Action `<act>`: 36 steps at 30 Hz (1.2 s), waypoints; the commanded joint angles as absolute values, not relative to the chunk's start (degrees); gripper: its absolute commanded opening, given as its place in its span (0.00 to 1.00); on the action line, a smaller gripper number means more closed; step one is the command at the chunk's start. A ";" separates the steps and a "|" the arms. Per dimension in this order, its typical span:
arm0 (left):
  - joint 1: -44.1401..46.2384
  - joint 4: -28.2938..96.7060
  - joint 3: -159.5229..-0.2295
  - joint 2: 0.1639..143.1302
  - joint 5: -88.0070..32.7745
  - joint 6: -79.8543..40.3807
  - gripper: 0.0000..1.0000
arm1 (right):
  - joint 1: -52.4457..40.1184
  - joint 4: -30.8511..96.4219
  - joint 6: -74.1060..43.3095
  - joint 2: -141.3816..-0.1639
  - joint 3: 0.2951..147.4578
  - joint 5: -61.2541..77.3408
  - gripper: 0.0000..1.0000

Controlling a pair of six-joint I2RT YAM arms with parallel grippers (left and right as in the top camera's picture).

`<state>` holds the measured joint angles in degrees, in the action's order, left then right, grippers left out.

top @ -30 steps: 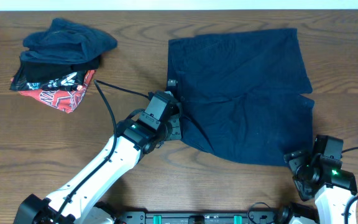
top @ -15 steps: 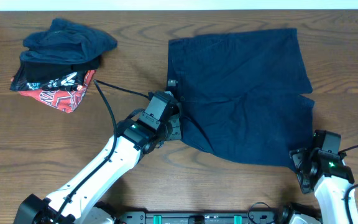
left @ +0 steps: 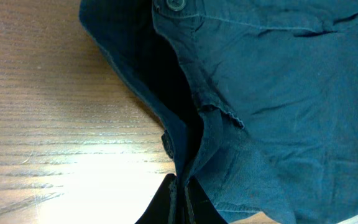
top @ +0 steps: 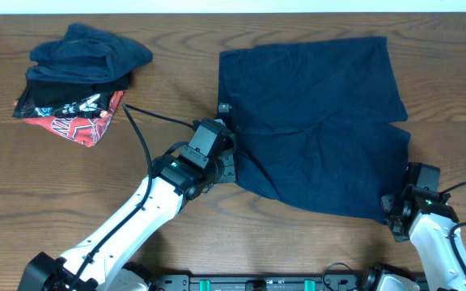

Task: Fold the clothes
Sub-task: 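Move the right gripper to the bottom-right corner and grasp it, then fold the bottom edge upward with both grippers toward the top edge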

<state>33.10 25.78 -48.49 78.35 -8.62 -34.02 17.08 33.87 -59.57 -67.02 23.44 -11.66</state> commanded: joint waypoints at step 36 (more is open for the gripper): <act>32.64 32.95 -48.88 56.07 2.79 -30.70 0.06 | 16.51 51.27 -22.39 -68.84 67.85 2.52 0.01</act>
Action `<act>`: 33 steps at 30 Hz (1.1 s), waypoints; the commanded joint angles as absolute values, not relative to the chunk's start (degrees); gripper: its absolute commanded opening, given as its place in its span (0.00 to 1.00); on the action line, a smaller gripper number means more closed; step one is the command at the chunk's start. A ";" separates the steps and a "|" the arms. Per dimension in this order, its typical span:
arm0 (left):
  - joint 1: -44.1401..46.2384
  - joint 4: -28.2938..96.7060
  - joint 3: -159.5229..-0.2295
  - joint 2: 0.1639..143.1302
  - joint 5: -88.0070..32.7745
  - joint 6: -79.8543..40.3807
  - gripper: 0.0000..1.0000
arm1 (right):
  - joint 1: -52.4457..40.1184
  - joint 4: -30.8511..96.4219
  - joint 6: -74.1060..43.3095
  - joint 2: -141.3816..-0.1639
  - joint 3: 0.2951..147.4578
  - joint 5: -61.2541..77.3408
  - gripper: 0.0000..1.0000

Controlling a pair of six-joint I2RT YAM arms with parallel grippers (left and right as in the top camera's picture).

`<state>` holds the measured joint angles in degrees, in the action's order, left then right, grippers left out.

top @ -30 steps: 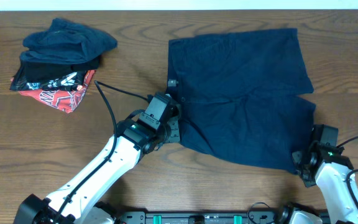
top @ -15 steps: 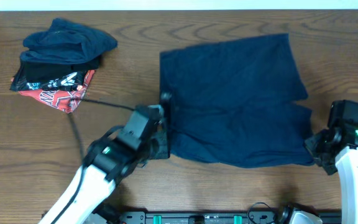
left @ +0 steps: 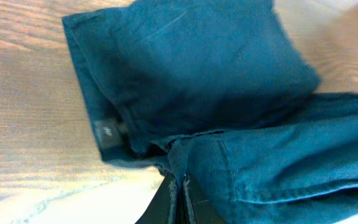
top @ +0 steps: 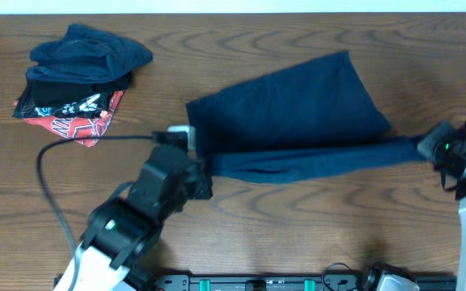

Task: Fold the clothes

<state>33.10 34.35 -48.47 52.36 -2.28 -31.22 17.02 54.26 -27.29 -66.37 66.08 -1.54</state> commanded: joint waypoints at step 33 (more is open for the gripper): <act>16.75 -12.05 -48.88 92.16 15.14 -35.59 0.56 | -2.31 -8.01 -21.54 -110.04 71.70 2.83 0.31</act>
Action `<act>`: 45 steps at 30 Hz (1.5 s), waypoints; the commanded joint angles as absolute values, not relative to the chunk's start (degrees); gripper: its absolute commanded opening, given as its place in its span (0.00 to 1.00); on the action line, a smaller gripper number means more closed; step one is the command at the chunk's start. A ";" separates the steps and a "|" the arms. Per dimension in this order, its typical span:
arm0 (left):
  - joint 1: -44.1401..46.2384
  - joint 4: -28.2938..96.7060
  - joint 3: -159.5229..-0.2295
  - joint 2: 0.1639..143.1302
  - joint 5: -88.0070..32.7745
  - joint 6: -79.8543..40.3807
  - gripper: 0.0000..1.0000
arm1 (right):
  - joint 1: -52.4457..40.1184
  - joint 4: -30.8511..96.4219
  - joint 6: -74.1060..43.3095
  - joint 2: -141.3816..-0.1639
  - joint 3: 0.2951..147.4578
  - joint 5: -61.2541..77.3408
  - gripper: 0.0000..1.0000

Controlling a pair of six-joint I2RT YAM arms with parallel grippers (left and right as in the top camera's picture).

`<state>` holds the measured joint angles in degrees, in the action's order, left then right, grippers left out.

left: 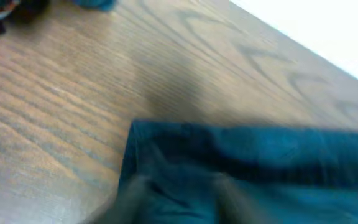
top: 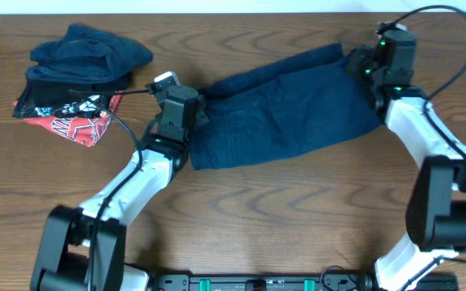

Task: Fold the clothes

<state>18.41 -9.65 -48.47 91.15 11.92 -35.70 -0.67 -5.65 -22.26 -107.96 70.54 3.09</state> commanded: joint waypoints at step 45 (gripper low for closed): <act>19.75 13.21 -49.08 84.97 -17.12 -27.42 0.98 | 7.20 14.57 -18.39 -108.66 56.82 4.89 0.63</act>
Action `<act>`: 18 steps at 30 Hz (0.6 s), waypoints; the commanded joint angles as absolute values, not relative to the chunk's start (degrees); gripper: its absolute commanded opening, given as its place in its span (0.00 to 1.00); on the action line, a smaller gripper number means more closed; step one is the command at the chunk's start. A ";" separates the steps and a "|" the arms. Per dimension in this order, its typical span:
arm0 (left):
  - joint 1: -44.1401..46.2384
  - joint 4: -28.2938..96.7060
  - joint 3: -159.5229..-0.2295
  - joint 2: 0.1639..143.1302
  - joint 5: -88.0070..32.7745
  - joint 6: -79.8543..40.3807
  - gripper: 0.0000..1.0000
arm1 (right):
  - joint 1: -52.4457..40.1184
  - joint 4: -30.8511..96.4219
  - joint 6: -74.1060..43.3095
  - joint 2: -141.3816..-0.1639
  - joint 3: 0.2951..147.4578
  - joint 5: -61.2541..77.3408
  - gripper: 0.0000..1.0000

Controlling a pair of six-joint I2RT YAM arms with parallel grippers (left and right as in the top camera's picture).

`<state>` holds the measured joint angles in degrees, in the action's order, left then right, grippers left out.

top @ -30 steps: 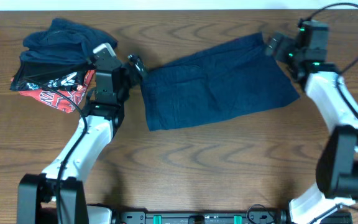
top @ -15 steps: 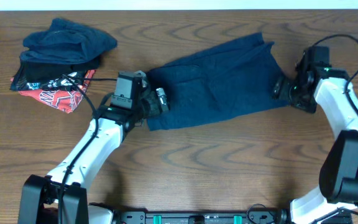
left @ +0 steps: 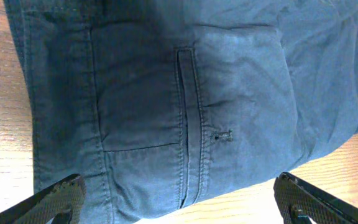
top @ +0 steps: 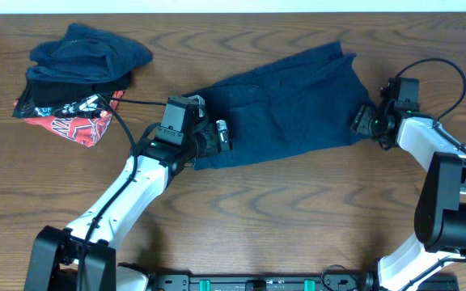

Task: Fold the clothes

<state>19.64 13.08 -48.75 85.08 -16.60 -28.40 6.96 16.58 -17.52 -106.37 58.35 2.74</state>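
Note:
The navy shorts (top: 281,101) lie folded in half, slanting from the table's middle up toward the far right. In the left wrist view a back pocket (left: 145,102) faces up. My left gripper (top: 218,136) hovers open over the shorts' left end, its fingers (left: 55,198) spread wide with nothing between them. My right gripper (top: 362,121) is at the shorts' right edge. Whether it is open or shut cannot be made out from above.
A pile of folded dark clothes on a red printed garment (top: 75,73) sits at the far left. The left arm's cable (top: 140,103) runs from beside the pile to the wrist. Bare wooden table (top: 298,218) lies in front of the shorts.
My left gripper was at the shorts' far left corner; it is now open over the near left end. My right gripper moved from the far right corner to the right edge.
The shorts first lay spread flat with both grippers on their near corners. Then the near edge was raised and stretched between the two grippers. Then it lay at the far edge, the shorts doubled over. Now the left gripper has let go.

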 commanded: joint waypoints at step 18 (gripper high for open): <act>19.70 13.72 -49.08 84.99 -15.92 -25.93 0.98 | 13.19 34.74 -29.47 -101.03 56.80 -13.98 0.01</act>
